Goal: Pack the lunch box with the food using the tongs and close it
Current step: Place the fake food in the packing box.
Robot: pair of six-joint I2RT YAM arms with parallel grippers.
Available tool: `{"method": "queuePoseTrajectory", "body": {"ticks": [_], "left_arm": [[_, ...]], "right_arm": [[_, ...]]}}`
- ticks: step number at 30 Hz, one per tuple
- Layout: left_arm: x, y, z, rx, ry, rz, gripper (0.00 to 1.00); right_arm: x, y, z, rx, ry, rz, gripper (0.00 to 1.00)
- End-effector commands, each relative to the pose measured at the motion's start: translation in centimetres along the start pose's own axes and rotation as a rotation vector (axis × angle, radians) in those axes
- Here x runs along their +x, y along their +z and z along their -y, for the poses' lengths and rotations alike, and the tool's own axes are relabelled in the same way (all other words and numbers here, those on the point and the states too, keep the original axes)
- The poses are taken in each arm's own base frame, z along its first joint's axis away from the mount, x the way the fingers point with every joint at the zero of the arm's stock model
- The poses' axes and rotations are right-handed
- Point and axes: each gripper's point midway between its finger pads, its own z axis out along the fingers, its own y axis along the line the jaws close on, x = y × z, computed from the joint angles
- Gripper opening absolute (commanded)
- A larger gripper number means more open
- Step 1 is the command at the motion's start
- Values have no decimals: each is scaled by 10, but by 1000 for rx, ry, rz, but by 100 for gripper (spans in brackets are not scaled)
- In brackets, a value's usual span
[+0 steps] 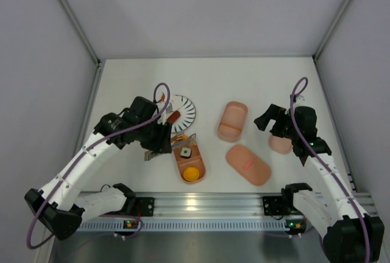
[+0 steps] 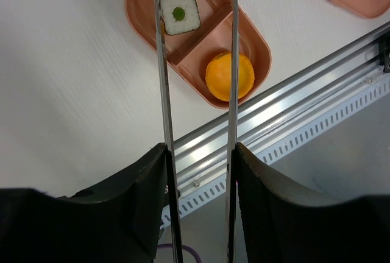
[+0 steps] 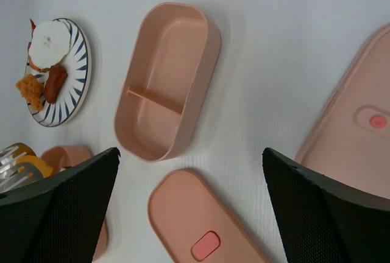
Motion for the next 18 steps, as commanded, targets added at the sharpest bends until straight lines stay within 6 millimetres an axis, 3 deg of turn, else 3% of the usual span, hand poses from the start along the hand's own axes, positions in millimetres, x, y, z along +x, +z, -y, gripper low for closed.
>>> {"method": "queuePoseTrajectory", "body": {"ticks": [1,18], "left_arm": [[-7,1,5,27,8,21,52],[-17,-1,5,14,6,56,52]], "right_arm": [[-15,-2,-1,0,-8,43,100],[-15,2,-1,1,-7,38,99]]}}
